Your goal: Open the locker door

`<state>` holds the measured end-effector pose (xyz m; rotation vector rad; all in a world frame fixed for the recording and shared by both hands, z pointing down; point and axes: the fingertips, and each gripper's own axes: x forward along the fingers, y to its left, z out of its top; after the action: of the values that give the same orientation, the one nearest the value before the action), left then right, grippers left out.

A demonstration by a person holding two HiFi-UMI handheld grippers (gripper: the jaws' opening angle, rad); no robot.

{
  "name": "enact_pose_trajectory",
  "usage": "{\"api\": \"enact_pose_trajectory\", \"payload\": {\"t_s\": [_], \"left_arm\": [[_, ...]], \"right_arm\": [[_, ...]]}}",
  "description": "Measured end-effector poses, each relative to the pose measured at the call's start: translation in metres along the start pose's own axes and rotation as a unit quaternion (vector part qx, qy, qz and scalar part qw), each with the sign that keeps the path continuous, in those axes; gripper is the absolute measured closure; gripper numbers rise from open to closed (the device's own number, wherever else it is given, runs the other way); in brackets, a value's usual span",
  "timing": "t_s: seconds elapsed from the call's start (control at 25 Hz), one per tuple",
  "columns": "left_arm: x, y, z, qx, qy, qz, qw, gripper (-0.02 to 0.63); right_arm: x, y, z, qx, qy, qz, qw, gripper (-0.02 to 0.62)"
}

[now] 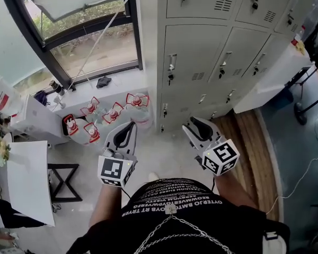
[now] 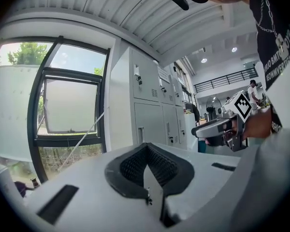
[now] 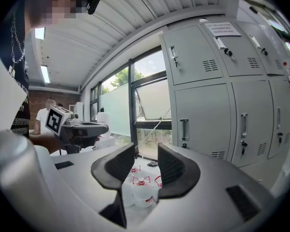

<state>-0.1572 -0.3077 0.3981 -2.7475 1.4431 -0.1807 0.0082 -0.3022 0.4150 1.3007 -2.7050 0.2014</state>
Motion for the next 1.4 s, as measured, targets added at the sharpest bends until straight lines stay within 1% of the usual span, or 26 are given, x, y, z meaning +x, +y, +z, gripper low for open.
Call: {"api": "enact_pose_trajectory", "payload": {"t_s": [0.16,0.32,0.4,0.6,0.68,0.8,0.92,1.12,1.4], "left_arm": [[0.007,0.024,-0.009,-0.009,0.002,-0.016,0.9998,0.607],[0.018,0.035,-0.012,-0.016,0.001,-0.026,0.9995,0.607],[0.025,0.036,-0.013,-0.018,0.001,-0.031,0.9994,0.607],[0.047,0.035,-0.025,-0.018,0.02,-0.042,0.9987,0.607],[0.055,0.038,-0.025,-0.015,0.023,-0.037,0.9989,0.607],[0.068,0.047,-0.024,-0.009,0.027,-0.02,0.9994,0.607],[0.082,0.055,-0.022,-0.009,0.034,-0.003,0.9994,0.607],[0.113,0.069,-0.018,-0.003,0.036,0.014,0.9992,0.607],[0.151,0.076,-0.023,-0.014,0.041,0.023,0.9988,0.607]], "right_arm": [[0.028,0.008,0.004,-0.003,0.002,-0.003,1.0,0.454],[0.048,0.013,0.001,0.002,0.012,-0.002,1.0,0.445],[0.053,0.007,0.0,0.002,0.015,-0.004,1.0,0.443],[0.066,-0.018,-0.002,0.013,0.011,-0.013,1.0,0.442],[0.074,-0.029,-0.003,0.017,0.01,-0.007,1.0,0.442],[0.094,-0.045,-0.001,0.015,0.007,0.006,1.0,0.442],[0.113,-0.063,0.006,0.01,0.003,0.016,1.0,0.436],[0.147,-0.094,0.018,0.004,-0.003,0.037,0.999,0.436],[0.184,-0.123,0.029,-0.007,-0.003,0.06,0.998,0.433]]}}
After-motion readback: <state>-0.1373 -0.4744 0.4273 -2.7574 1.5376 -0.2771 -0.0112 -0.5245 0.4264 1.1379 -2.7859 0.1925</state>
